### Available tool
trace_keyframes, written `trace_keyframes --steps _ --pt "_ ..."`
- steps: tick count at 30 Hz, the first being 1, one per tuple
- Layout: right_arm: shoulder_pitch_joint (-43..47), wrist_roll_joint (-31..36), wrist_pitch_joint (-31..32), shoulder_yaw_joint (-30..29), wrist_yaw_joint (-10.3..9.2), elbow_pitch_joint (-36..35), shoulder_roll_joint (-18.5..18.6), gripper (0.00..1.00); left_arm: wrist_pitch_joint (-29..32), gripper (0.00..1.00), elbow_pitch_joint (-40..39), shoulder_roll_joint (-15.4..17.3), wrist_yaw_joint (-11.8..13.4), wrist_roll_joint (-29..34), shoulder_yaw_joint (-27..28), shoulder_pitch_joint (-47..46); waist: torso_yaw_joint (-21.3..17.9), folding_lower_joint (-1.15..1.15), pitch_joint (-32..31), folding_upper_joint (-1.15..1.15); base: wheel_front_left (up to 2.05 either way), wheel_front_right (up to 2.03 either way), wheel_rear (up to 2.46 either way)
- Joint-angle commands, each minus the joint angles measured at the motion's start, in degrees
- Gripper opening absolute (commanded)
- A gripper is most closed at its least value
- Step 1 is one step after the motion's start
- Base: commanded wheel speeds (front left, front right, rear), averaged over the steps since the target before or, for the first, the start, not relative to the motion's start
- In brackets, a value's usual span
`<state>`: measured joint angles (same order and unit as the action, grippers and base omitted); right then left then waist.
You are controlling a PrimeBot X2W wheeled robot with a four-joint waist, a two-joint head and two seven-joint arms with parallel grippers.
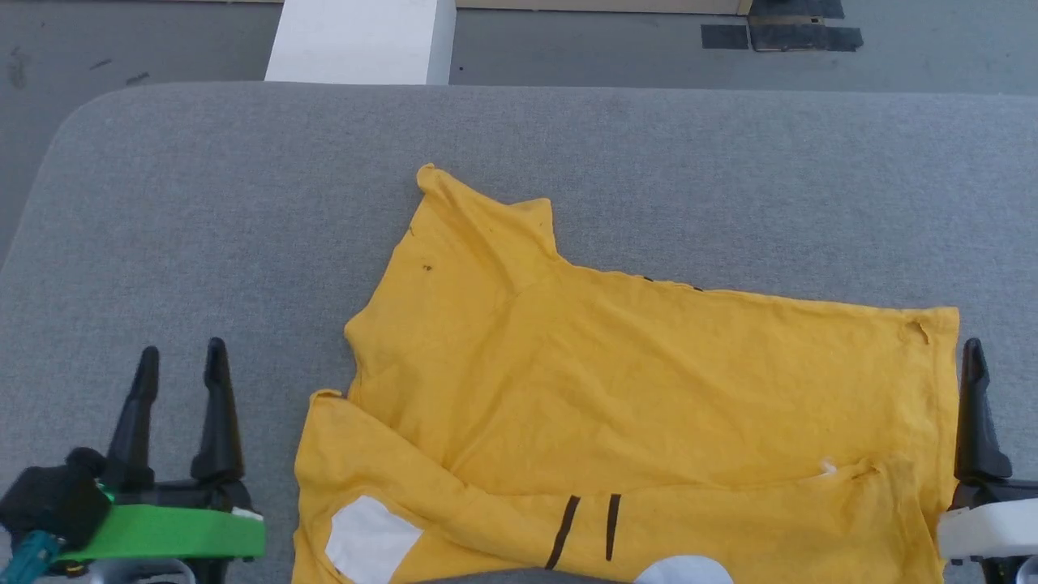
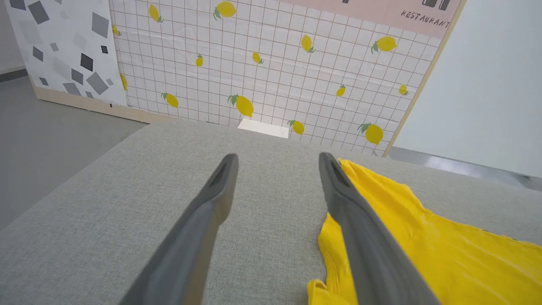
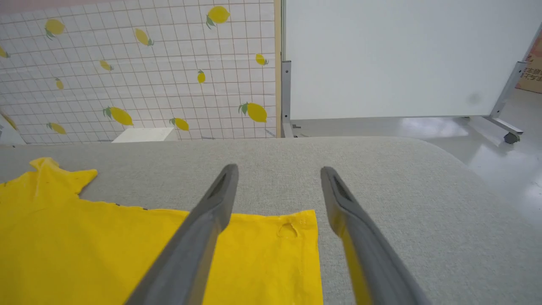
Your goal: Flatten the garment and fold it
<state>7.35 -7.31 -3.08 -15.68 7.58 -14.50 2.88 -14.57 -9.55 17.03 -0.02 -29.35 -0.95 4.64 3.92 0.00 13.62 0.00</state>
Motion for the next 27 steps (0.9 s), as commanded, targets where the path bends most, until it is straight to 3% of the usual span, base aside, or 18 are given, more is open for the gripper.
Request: trace_keyframes --steps 1,9,13,17,18,21,27 --pt "-0.8 0.5 -1.0 0.3 -0.09 0.9 0.0 1.00 -0.4 1.00 0.5 -1.0 -1.0 1.6 0.4 -0.1 -0.1 0.00 0.1 0.00 0.00 0.00 0.00" --pt "-1.1 1.5 -3.7 0.4 -0.09 4.2 0.0 1.00 -0.4 1.00 2.2 -3.6 -5.4 8.6 3.2 -0.8 -0.8 0.00 0.5 0.00 0.00 0.00 0.00" --pt "-1.2 1.7 -3.7 0.1 -0.09 4.4 0.0 1.00 -0.4 1.00 2.7 -1.8 -6.5 9.1 2.7 -3.0 -1.1 0.00 0.7 0.00 0.00 0.00 0.00" --pt "-1.2 1.4 -3.4 0.2 -0.09 4.9 0.0 1.00 2.9 1.00 3.0 3.7 -7.2 8.7 -0.1 -9.6 -1.0 0.00 1.5 0.00 0.00 0.00 0.00" --pt "-1.3 1.4 -3.3 0.4 -0.09 4.8 0.0 1.00 8.9 1.00 2.5 8.0 -7.4 6.4 -3.8 -16.3 -0.9 0.00 2.5 0.00 0.00 0.00 0.00" --pt "-1.9 1.5 -3.1 0.7 -0.09 4.7 0.0 1.00 15.5 1.00 2.5 13.2 -7.4 1.2 -9.5 -24.7 -1.1 0.00 4.2 0.00 0.00 0.00 0.00" --pt "-3.8 2.0 -3.1 1.8 -0.09 4.6 0.0 1.00 26.5 1.00 8.4 19.7 -7.5 -8.9 -16.7 -41.8 -2.1 0.00 8.5 0.00 0.00 0.00 0.00"
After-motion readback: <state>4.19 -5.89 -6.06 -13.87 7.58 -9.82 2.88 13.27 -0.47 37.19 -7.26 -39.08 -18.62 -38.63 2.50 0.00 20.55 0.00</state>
